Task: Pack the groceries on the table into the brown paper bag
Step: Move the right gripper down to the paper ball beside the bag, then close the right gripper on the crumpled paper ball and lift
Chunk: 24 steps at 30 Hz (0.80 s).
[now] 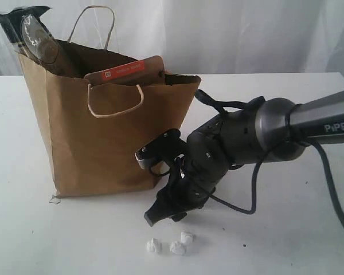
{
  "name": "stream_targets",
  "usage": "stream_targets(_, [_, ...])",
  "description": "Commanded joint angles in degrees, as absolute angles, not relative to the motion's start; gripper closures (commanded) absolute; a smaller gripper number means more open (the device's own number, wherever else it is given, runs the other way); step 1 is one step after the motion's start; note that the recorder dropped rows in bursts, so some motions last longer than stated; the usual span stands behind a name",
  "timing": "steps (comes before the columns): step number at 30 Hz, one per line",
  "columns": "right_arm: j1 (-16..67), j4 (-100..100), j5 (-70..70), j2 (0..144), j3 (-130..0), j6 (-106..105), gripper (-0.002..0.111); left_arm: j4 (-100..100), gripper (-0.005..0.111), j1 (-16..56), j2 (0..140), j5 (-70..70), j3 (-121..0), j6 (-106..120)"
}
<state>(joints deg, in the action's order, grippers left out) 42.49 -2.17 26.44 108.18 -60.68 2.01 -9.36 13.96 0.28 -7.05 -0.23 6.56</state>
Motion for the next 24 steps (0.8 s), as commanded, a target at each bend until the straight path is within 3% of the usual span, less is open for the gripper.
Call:
stream_targets(1, [42.2,-2.3,25.9,109.4,-62.5,1.2,0.059,-9.7,0.107,13.7,0.0,-7.2,0.0,6.2])
stream_targets(11, [42.2,-2.1,26.8,110.9,-63.4,1.1,0.061,-9.7,0.107,13.7,0.0,-7.2,0.0,6.2])
stream_targets(14, [42.2,-2.1,27.6,110.9,-63.4,1.1,0.071,-9.7,0.107,13.7,0.0,-7.2,0.0,6.2])
stream_targets(19, [42.2,-2.0,28.7,110.7,-63.4,1.1,0.105,-9.7,0.107,13.7,0.0,-7.2,0.0,6.2])
stream_targets(24, [42.4,-0.9,29.0,108.2,-63.3,1.1,0.108,-9.7,0.107,13.7,0.0,-7.2,0.0,6.2])
